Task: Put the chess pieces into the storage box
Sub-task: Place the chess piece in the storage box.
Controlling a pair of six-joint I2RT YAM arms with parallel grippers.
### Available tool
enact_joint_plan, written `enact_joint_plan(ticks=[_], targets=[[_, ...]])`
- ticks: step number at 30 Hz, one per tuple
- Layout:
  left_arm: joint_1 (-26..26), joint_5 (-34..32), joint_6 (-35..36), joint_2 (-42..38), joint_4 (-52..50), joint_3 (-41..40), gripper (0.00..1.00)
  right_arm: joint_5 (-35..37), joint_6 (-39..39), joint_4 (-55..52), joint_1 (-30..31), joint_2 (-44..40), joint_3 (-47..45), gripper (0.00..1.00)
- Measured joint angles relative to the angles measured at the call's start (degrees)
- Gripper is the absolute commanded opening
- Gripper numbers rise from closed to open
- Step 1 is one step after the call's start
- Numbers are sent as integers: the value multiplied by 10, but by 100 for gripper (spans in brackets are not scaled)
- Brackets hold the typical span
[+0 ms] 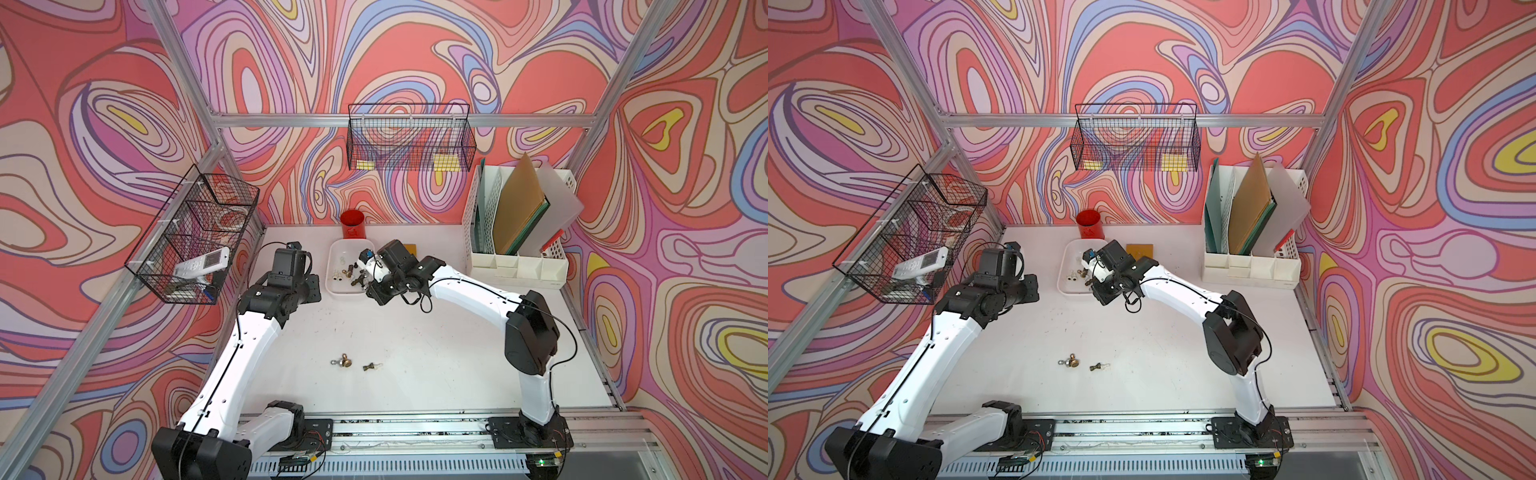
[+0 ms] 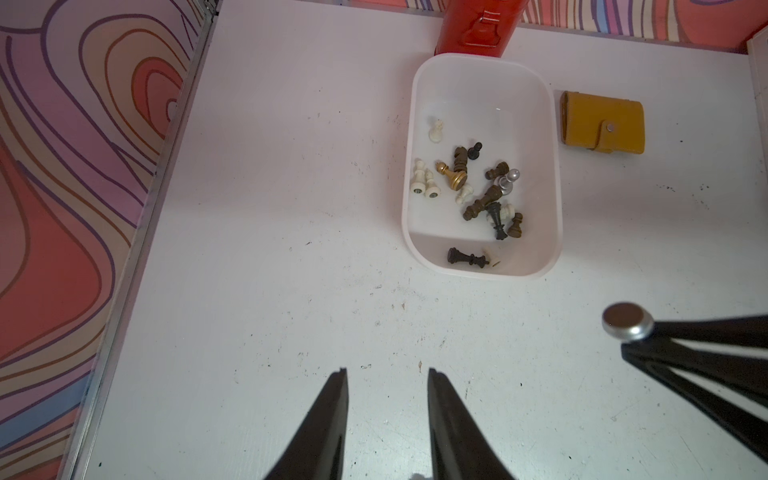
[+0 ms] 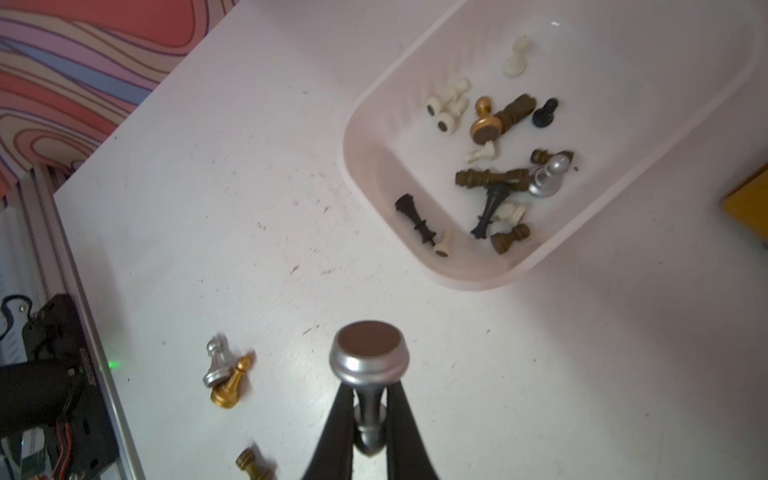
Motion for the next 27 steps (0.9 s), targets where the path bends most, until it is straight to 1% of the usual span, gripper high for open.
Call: enact_joint_plan(ticks=[4, 7, 9, 11, 13, 17, 20, 23, 27], targets=[[4, 4, 0, 0, 4, -2, 37, -5, 5, -24, -31, 117, 147, 1], [6, 11, 0, 0, 5, -2, 37, -3, 2, -42, -44, 201, 254, 3], [7, 16, -1, 0, 5, -2, 37, -2, -1, -47, -45, 241, 300, 7], [7, 19, -1, 1, 5, -2, 37, -2, -3, -49, -45, 261, 320, 13], [7, 21, -1, 1, 5, -2, 37, -1, -2, -48, -45, 268, 323, 22], [7, 25, -1, 1, 5, -2, 37, 0, -3, -38, -45, 266, 322, 24], [7, 30, -1, 2, 5, -3, 37, -1, -1, -26, -45, 246, 297, 25], [7, 35, -12, 2, 9, -13, 37, -4, 2, -10, -45, 191, 235, 24], [7, 58, -36, 2, 4, -36, 36, -26, 13, 40, -45, 64, 104, 24]])
